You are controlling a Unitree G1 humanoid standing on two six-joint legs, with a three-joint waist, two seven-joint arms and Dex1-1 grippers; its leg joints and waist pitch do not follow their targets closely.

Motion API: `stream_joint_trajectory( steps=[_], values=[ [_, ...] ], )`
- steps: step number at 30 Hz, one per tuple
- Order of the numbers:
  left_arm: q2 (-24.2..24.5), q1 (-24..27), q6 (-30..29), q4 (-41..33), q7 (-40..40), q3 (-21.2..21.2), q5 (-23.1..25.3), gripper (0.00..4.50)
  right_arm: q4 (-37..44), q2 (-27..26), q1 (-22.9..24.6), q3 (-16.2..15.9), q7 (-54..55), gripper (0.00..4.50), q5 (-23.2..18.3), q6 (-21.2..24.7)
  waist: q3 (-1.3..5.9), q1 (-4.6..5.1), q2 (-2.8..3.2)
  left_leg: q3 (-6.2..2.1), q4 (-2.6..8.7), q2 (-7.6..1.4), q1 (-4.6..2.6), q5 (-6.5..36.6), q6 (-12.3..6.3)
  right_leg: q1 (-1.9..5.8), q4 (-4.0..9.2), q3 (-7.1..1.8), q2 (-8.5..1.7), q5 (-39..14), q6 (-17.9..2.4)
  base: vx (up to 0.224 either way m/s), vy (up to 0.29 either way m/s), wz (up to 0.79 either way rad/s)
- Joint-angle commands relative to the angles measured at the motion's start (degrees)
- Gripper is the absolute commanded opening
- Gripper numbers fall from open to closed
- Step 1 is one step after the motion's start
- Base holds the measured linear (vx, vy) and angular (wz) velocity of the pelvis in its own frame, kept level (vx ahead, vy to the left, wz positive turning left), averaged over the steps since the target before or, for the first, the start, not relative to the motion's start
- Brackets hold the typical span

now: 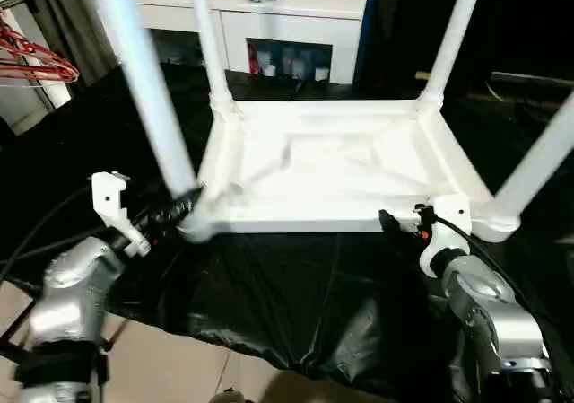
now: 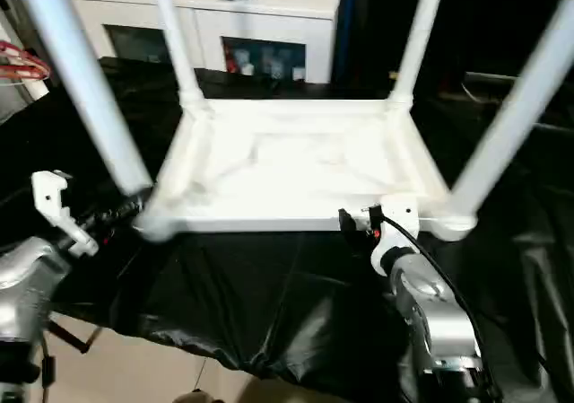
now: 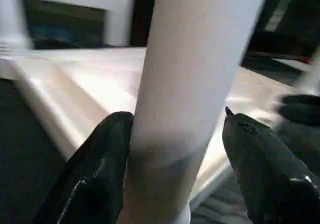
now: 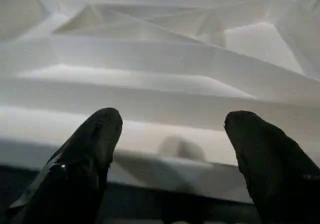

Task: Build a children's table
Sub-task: Rotate table base

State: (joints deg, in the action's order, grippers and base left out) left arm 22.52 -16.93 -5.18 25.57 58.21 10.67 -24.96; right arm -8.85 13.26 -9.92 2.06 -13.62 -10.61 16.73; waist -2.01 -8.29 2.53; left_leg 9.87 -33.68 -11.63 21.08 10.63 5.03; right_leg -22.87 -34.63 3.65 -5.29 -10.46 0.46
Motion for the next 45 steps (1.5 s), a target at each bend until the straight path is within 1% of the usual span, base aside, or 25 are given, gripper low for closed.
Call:
stream_joint_trajectory(
  steps=[1, 2, 3, 5, 7, 9, 13, 14, 18, 20, 22, 23, 24, 26, 27, 28, 29, 30, 31, 34, 36, 39, 42, 43, 45],
  values=[
    [-0.24, -2.52, 0.48, 1.41, 1.98, -2.06, 1.01, 3.22, 0.15, -1.14, -1.52, 3.77, 2.5, 3.74, -1.37, -2.66, 2.86, 0.46, -0.21, -0.27, 5.08, -1.05, -0.86, 18.47, 1.58, 1.6, 4.36, -2.39, -2.78, -16.43, -7.88, 0.0, 0.0, 0.0],
    [-0.43, -3.34, 1.12, 2.3, 1.9, -1.9, 1.42, 3.22, 0.05, -1.42, -1.9, 5.34, 4.17, 3.74, -1.42, -3.86, 3.01, 0.42, -0.14, -0.28, 4.98, -1.05, -0.83, 17.63, 1.62, 1.66, 4.22, -2.41, -2.84, -15.6, -7.92, 0.0, 0.0, 0.0],
    [-0.64, -4.32, 1.44, 3.28, 1.78, -1.83, 1.81, 3.22, -0.49, -1.27, -2.33, 6.95, 7.25, 3.74, -0.24, -5.77, 2.97, 0.41, -0.34, -0.31, 4.97, -1.0, -0.65, 16.19, 1.9, 1.85, 4.11, -2.37, -2.8, -14.5, -7.68, 0.0, 0.0, 0.0],
    [-1.01, -5.88, 3.02, 4.97, 1.03, -2.03, 2.85, 3.22, -2.05, -0.6, -2.8, 9.61, 13.18, 3.74, 2.0, -7.08, 2.94, 0.38, -0.34, -0.21, 4.84, -0.87, -0.63, 14.42, 2.35, 1.94, 3.98, -2.35, -2.73, -13.35, -7.36, 0.0, 0.0, 0.0],
    [-1.4, -7.28, 4.06, 6.39, -0.16, -2.27, 3.71, 3.22, -3.8, -0.12, -2.93, 12.14, 18.56, 3.74, 3.29, -5.91, 2.96, 0.52, -0.56, -0.14, 4.73, -0.62, -0.57, 13.51, 2.5, 2.16, 3.91, -2.32, -2.61, -13.3, -7.0, 0.0, 0.0, 0.0],
    [-1.39, -8.57, 3.58, 7.58, 0.89, -2.94, 3.49, 3.22, -5.27, 0.04, -2.31, 13.99, 21.65, 3.74, 3.96, -5.82, 3.16, 0.61, -0.64, 0.01, 4.42, -0.41, -0.58, 11.96, 2.31, 2.22, 3.74, -2.27, -2.43, -11.25, -6.96, 0.0, 0.0, 0.0],
    [-1.31, -8.91, 2.17, 6.93, 2.72, -3.78, 2.73, 3.22, -5.26, -0.23, -1.5, 13.89, 22.02, 3.74, 4.43, -4.4, 3.25, 0.64, -0.57, -0.04, 4.29, -0.56, -0.44, 11.43, 1.2, 2.38, 3.38, -2.16, -2.44, -8.55, -7.95, 0.0, 0.0, 0.0],
    [-1.14, -8.56, -0.36, 5.11, 5.56, -4.42, 1.22, 3.22, -6.22, -0.41, -1.53, 13.2, 22.07, 3.74, 5.0, -4.11, 3.2, 0.7, -0.55, -0.03, 4.31, -0.57, -0.44, 11.65, 1.03, 2.39, 3.38, -2.14, -2.44, -8.66, -8.31, 0.0, 0.0, 0.0],
    [0.0, -6.98, -4.67, 1.13, 10.87, -6.16, -0.93, 3.22, -9.01, -1.01, -2.7, 11.4, 20.57, 3.74, 5.01, -2.8, 2.99, 0.88, -0.38, -0.01, 4.5, -0.77, -0.67, 13.42, 1.02, 2.2, 3.47, -2.18, -2.48, -10.68, -9.14, 0.0, 0.0, 0.0],
    [0.37, -6.49, -5.56, 0.2, 11.78, -6.65, -1.31, 3.22, -9.56, -1.17, -3.07, 10.72, 20.11, 3.74, 5.18, -2.47, 2.9, 0.99, -0.62, 0.05, 4.55, -0.77, -0.62, 14.05, 0.99, 2.26, 3.63, -2.21, -2.47, -11.49, -9.13, 0.0, 0.0, 0.0],
    [0.68, -5.89, -6.14, -0.74, 12.73, -7.05, -1.75, 3.22, -10.47, -1.54, -3.7, 10.01, 19.7, 3.74, 5.6, -2.19, 2.84, 1.07, -0.49, 0.05, 4.58, -0.74, -0.59, 13.94, 0.92, 2.21, 3.6, -2.24, -2.46, -11.78, -9.07, 0.0, 0.0, 0.0],
    [0.92, -5.3, -7.15, -2.08, 13.45, -7.48, -2.33, 3.22, -11.5, -1.72, -4.31, 9.83, 19.38, 3.74, 5.52, -2.34, 2.88, 1.14, -0.91, 0.07, 4.61, -0.78, -0.64, 13.99, 1.06, 2.28, 3.62, -2.23, -2.47, -12.14, -8.93, 0.0, 0.0, 0.0],
    [1.04, -4.92, -7.85, -2.97, 13.82, -7.68, -2.78, 3.22, -12.14, -1.81, -4.71, 9.76, 19.21, 3.74, 5.46, -2.47, 2.84, 1.32, -0.6, 0.0, 4.69, -0.79, -0.61, 14.16, 1.23, 2.24, 3.56, -2.21, -2.51, -12.53, -9.17, 0.0, 0.0, 0.0],
    [1.18, -4.26, -9.67, -4.87, 14.38, -7.94, -3.6, 3.22, -12.78, -1.89, -5.35, 9.96, 19.48, 3.74, 5.61, -3.74, 2.86, 1.52, -0.78, -0.02, 4.7, -0.82, -0.66, 14.51, 1.44, 2.28, 3.49, -2.19, -2.56, -13.12, -9.08, 0.0, 0.0, 0.0],
    [1.38, -3.44, -11.16, -6.66, 14.87, -8.09, -4.29, 3.22, -11.71, -2.57, -6.1, 11.73, 19.65, 3.74, 3.99, -7.43, 2.84, 1.87, -0.98, 0.01, 4.75, -0.9, -0.65, 15.31, 1.41, 2.22, 3.59, -2.24, -2.64, -13.52, -8.98, 0.0, 0.0, 0.0],
    [1.36, -3.16, -11.33, -7.09, 14.77, -7.99, -4.28, 3.22, -11.16, -2.77, -6.37, 12.74, 20.33, 3.74, 3.42, -8.92, 2.8, 1.95, -1.15, 0.05, 4.74, -0.86, -0.72, 15.23, 1.1, 2.12, 3.74, -2.23, -2.56, -13.78, -8.86, 0.0, 0.0, 0.0],
    [1.36, -3.16, -11.33, -7.09, 14.77, -7.99, -4.28, 3.22, -11.16, -2.77, -6.37, 12.74, 20.33, 3.74, 3.42, -8.92, 2.82, 1.99, -1.09, 0.03, 4.73, -0.86, -0.72, 14.99, 1.0, 2.09, 3.67, -2.22, -2.46, -13.4, -8.92, 0.0, 0.0, 0.0],
    [1.12, -2.85, -10.67, -7.04, 14.03, -7.68, -3.77, 3.22, -10.67, -2.64, -6.78, 14.69, 22.45, 3.74, 3.02, -10.54, 2.81, 2.02, -1.17, 0.09, 4.67, -0.84, -0.68, 14.25, 0.86, 2.12, 3.64, -2.25, -2.38, -12.4, -8.92, 0.0, 0.0, 0.0],
    [1.04, -2.66, -10.58, -7.02, 13.88, -7.55, -3.67, 3.22, -11.02, -1.96, -6.91, 15.75, 25.03, 3.74, 4.05, -11.23, 2.85, 1.93, -1.14, 0.11, 4.62, -0.81, -0.71, 13.1, 1.0, 2.14, 3.53, -2.26, -2.34, -11.34, -8.88, 0.0, 0.0, 0.0],
    [0.88, -2.43, -10.69, -7.32, 13.41, -7.36, -3.88, 3.22, -12.56, -0.53, -6.97, 16.83, 28.93, 3.74, 6.17, -10.8, 2.84, 1.93, -1.25, 0.15, 4.55, -0.67, -0.7, 11.88, 1.41, 2.27, 3.32, -2.22, -2.09, -10.03, -8.52, 0.0, 0.0, 0.0],
    [0.81, -2.12, -11.27, -8.19, 12.9, -7.3, -4.05, 3.22, -15.4, 1.14, -6.65, 18.58, 33.33, 3.74, 7.99, -9.02, 2.94, 1.89, -1.4, 0.28, 4.32, -0.38, -0.6, 11.09, 1.58, 2.47, 3.31, -2.22, -2.1, -9.24, -7.63, 0.0, 0.0, 0.0],
    [0.82, -1.96, -11.66, -8.65, 12.77, -7.26, -4.14, 3.22, -16.08, 1.16, -6.43, 18.7, 33.2, 3.74, 7.99, -8.3, 2.92, 2.09, -1.56, 0.31, 4.23, -0.29, -0.47, 11.55, 0.76, 2.46, 3.47, -2.13, -2.1, -10.31, -7.32, 0.0, 0.0, 0.0],
    [1.04, -1.6, -12.5, -9.63, 13.06, -7.52, -4.49, 3.22, -17.09, -0.33, -6.56, 16.13, 25.94, 3.74, 5.01, -4.97, 2.76, 2.27, -1.43, 0.17, 4.41, -0.51, -0.55, 13.68, 0.04, 2.31, 3.71, -2.06, -2.18, -13.16, -7.52, 0.0, 0.0, 0.0],
    [1.09, -1.45, -12.72, -10.09, 13.23, -7.67, -4.59, 3.22, -17.39, -0.72, -6.82, 14.6, 23.33, 3.74, 4.39, -4.67, 2.76, 2.29, -1.19, 0.12, 4.44, -0.53, -0.54, 14.04, 0.05, 2.3, 3.71, -2.03, -2.16, -13.46, -7.68, 0.0, 0.0, 0.0],
    [1.17, -1.18, -12.91, -10.77, 13.55, -7.93, -4.7, 3.22, -17.95, -1.25, -7.37, 12.88, 20.7, 3.74, 4.06, -4.99, 2.74, 2.46, -1.25, 0.11, 4.52, -0.69, -0.46, 14.41, 0.13, 2.27, 3.72, -2.08, -2.25, -13.29, -8.57, 0.0, 0.0, 0.0]
  ],
)
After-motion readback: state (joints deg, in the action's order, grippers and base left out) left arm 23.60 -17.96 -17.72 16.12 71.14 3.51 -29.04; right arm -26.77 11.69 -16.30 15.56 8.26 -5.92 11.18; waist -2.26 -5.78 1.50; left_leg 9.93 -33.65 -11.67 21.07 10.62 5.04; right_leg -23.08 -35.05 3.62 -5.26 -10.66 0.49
